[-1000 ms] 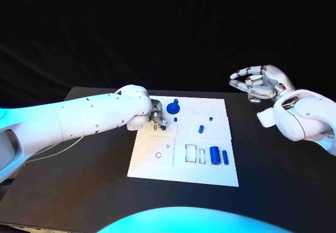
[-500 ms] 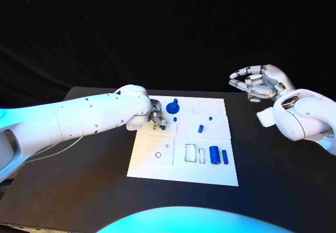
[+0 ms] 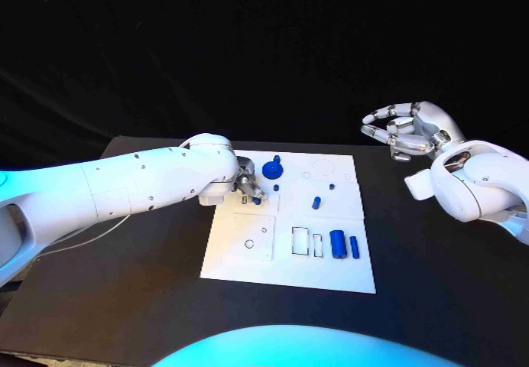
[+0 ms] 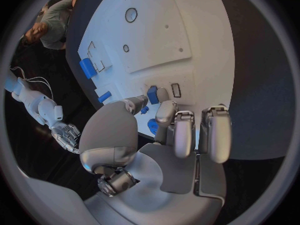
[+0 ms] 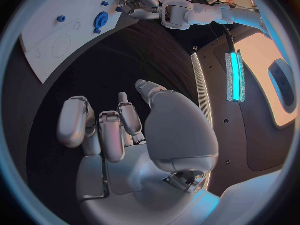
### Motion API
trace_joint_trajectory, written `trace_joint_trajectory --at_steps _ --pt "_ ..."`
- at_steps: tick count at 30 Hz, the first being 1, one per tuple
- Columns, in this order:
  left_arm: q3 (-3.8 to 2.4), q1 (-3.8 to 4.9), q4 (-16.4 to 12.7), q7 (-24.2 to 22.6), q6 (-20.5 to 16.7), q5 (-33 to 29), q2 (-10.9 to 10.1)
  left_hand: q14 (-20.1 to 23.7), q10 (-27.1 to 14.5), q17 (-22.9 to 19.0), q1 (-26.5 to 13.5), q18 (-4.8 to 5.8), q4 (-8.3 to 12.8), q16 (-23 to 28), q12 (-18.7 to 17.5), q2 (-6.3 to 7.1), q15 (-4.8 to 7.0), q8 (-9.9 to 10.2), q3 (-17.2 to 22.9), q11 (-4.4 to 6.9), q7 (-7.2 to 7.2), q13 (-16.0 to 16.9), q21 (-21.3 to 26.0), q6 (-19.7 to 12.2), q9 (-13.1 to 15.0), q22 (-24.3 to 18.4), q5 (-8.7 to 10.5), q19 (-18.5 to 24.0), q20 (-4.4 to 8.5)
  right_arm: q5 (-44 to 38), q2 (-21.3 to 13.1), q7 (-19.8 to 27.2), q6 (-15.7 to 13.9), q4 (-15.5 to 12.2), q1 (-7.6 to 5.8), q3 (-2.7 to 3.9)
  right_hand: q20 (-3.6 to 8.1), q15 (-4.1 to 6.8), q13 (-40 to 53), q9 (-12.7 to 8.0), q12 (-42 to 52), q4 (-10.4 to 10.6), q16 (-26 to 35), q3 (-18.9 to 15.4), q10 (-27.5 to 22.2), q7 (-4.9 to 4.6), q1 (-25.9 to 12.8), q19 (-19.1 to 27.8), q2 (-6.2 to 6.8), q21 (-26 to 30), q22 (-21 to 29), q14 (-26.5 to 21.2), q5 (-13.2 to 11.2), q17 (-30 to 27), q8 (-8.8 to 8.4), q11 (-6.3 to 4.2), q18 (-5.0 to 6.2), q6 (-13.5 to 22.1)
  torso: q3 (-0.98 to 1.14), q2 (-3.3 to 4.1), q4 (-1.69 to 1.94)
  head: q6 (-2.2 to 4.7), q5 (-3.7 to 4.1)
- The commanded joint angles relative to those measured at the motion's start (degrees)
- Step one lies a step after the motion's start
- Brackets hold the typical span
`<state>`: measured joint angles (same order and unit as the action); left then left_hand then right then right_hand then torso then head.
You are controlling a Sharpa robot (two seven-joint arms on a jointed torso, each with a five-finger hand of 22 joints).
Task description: Assemble the parts on the task board
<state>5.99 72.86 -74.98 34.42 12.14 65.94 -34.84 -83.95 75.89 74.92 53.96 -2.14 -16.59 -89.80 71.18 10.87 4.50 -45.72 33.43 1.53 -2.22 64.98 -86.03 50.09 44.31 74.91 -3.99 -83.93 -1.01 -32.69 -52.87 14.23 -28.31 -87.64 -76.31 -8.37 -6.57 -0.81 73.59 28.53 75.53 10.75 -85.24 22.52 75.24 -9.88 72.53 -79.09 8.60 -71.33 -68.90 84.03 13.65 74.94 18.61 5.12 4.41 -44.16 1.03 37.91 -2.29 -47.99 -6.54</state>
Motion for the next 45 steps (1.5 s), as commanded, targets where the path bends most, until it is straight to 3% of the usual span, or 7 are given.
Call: trace_joint_trajectory --at_steps 1,27,35,39,45 --pt "0.10 -0.16 -0.3 0.1 0.9 -0.4 0.0 -6.1 0.5 15.1 -0.5 0.30 -0.1 -0.2 0.5 -0.06 0.35 -0.1 -0.6 0.09 -0.01 0.2 -0.3 0.5 -0.1 6.6 0.24 -2.1 0.24 -0.3 0.0 0.5 0.2 -0.1 0.03 0.01 0.17 0.24 0.0 0.1 -0.1 0.4 0.2 0.0 -0.4 -0.09 -0.4 0.1 0.00 0.3 0.1 2.7 -0.2 3.6 0.31 -0.10 0.83 0.5 0.00 0.07 -0.02 0.02 0.13" --pt "0.06 -0.14 -1.9 0.2 0.4 -0.4 -0.7 -6.1 0.5 15.1 -0.2 0.33 0.1 -0.2 0.5 -0.51 0.40 -0.1 -0.8 0.18 0.09 0.3 -0.4 0.7 -0.1 6.7 0.11 -2.1 0.27 -0.3 0.4 0.3 0.4 0.4 0.04 0.01 0.18 0.26 0.1 0.1 0.1 0.5 0.2 -0.1 -0.2 -0.06 -0.5 0.0 -0.07 0.3 0.0 2.8 -0.2 3.6 0.39 -0.12 0.81 0.5 0.01 0.01 0.01 -0.30 0.06" --pt "0.02 -0.12 -2.0 0.1 -0.4 -0.3 -1.0 -6.1 0.5 15.1 -0.2 0.32 0.1 -0.2 0.5 -0.53 0.40 -0.1 -0.8 0.18 0.09 0.2 -0.4 0.7 -0.1 6.7 0.11 -2.1 0.27 -0.3 0.5 0.4 0.4 0.6 0.09 0.01 0.18 0.26 0.1 0.1 0.1 0.5 0.2 -0.1 -0.2 -0.06 -0.5 0.0 -0.07 0.3 0.0 2.8 -0.2 3.6 0.39 -0.12 0.81 0.5 0.03 -0.02 0.01 -0.03 0.06" --pt "-0.33 -0.11 -2.6 -0.2 -1.4 -0.3 -1.5 -6.1 0.3 15.1 -1.0 0.30 -0.2 -0.2 0.2 -0.38 0.43 -0.1 -2.0 0.18 0.07 -0.1 -0.3 0.6 -0.1 6.6 0.22 -2.1 0.34 -0.3 0.5 0.4 0.4 0.8 0.11 0.01 0.19 0.26 0.0 0.1 0.0 0.6 0.2 -0.1 -0.3 -0.05 -0.5 0.0 -0.08 0.4 0.1 2.7 -0.2 3.6 0.42 -0.13 0.83 0.5 -0.01 -0.02 0.01 0.08 0.15" --pt "-1.61 0.29 -4.1 -0.6 -3.6 -0.3 -2.5 -6.1 -0.4 15.1 -4.1 0.30 -0.3 -0.2 -0.7 0.14 0.52 0.0 -6.5 0.23 0.13 -1.2 -0.3 0.2 -0.1 6.6 0.33 -2.1 0.48 -0.3 0.7 0.4 0.3 1.2 0.18 0.00 0.19 0.26 0.0 0.1 0.0 0.6 0.2 -0.1 -0.3 -0.05 -0.5 0.0 -0.08 0.4 0.1 2.7 -0.2 3.6 0.42 -0.13 0.83 0.5 0.06 -0.12 0.01 0.43 0.05"
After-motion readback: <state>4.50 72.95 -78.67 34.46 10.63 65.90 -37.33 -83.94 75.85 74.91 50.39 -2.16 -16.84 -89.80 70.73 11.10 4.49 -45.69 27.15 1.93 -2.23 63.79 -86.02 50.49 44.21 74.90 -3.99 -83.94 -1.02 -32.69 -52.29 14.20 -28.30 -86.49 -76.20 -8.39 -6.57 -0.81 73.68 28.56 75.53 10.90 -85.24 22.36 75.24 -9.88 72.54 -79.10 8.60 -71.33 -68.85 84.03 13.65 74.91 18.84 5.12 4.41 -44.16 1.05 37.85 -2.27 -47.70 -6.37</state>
